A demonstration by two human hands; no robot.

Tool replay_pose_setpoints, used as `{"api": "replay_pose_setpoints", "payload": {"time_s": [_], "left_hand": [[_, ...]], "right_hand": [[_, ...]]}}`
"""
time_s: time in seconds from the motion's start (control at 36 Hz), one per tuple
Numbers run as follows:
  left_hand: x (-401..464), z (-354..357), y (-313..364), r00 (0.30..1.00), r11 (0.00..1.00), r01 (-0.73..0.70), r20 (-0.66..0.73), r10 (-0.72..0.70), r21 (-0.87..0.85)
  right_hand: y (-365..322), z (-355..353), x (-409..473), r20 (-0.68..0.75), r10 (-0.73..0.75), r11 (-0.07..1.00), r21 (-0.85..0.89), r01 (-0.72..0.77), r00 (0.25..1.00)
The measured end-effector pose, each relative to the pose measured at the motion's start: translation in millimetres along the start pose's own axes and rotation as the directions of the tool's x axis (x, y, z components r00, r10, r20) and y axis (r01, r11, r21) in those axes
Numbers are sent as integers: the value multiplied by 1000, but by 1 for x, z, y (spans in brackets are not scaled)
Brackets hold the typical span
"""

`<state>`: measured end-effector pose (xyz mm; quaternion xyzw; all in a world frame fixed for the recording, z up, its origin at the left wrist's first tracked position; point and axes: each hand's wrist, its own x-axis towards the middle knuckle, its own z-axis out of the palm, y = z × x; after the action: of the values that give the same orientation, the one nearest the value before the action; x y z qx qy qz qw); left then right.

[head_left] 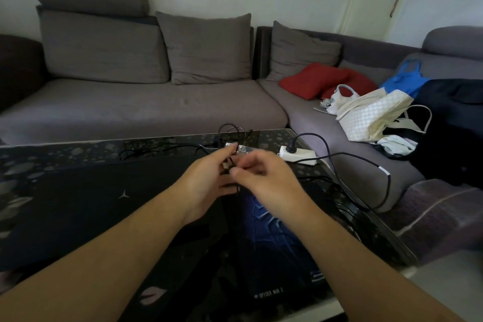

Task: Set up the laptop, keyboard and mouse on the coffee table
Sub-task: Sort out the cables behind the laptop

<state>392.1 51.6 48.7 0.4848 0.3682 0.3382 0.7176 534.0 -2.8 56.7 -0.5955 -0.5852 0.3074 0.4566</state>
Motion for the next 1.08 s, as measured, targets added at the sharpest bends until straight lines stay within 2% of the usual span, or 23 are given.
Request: {"api": "replay_pose_setpoints", "payload": {"time_s": [0.08, 0.14, 0.19, 0.25, 0.33, 0.42, 0.47, 0.53, 0.61, 0.67, 0.72, 0.75, 0.81, 0.83, 0.86, 0.92, 0.94, 0.97, 1.03, 1.08], "left_hand": [[-4, 7, 6, 1000, 982, 4, -25, -8, -186], [-6, 9, 9, 996, 983, -45, -85, 30, -178], [-4, 6, 9, 987, 993, -77, -148, 63, -90], [-2, 1, 12, 978, 999, -41, -203, 46, 27], [-2, -7, 16, 969, 970, 33, -247, 28, 241], [2, -22, 14, 930, 949, 51, -360, 68, 312], [10, -34, 11, 885, 969, 56, -462, 64, 242], [16, -42, 10, 849, 995, 37, -528, 16, 90], [24, -50, 9, 829, 999, 31, -558, -34, -14], [28, -52, 8, 825, 999, 32, -564, -39, -21], [31, -52, 7, 845, 999, 37, -534, -25, 11], [32, -51, 6, 861, 998, 41, -509, -8, 53], [36, -48, 6, 897, 977, 60, -439, 38, 207], [39, -47, 5, 917, 937, 67, -392, 79, 344], [42, -45, 4, 936, 852, 63, -328, 130, 520], [50, -40, 1, 969, 606, 4, -153, 195, 795], [54, -37, 0, 979, 518, -32, -77, 186, 855], [58, -36, -1, 987, 488, -61, -22, 161, 871], [63, -37, -4, 992, 497, -86, 28, 122, 864], [67, -42, -7, 995, 473, -71, 32, 91, 878]], "right_hand": [[5, 13, -4, 82, -64, 974, -211, 80, 995], [8, 15, -6, 123, -48, 973, -218, 74, 991], [10, 12, -6, 162, 2, 989, -145, 22, 987], [15, 7, -2, 101, 54, 989, -140, -40, 993], [27, -8, 10, -93, 152, 977, -134, -164, 984], [35, -27, 18, -185, 216, 969, -82, -234, 959], [38, -37, 23, -173, 241, 969, -17, -248, 955], [40, -44, 27, -135, 262, 965, 28, -261, 955], [49, -50, 36, -205, 358, 933, 103, -343, 911], [56, -52, 37, -339, 340, 934, 13, -357, 877], [58, -53, 34, -429, 307, 894, -176, -412, 850], [57, -50, 32, -444, 290, 844, -299, -445, 848], [53, -41, 30, -448, 181, 677, -589, -442, 875], [51, -35, 31, -404, 73, 617, -700, -360, 912], [47, -28, 33, -315, -49, 627, -749, -216, 948], [40, -13, 36, -68, -222, 706, -699, 112, 973], [39, -4, 40, 56, -271, 721, -650, 241, 961], [39, 5, 44, 172, -271, 739, -593, 320, 947], [46, 22, 54, 327, -170, 834, -454, 313, 929], [57, 33, 66, 357, -102, 853, -449, 267, 929]]}}
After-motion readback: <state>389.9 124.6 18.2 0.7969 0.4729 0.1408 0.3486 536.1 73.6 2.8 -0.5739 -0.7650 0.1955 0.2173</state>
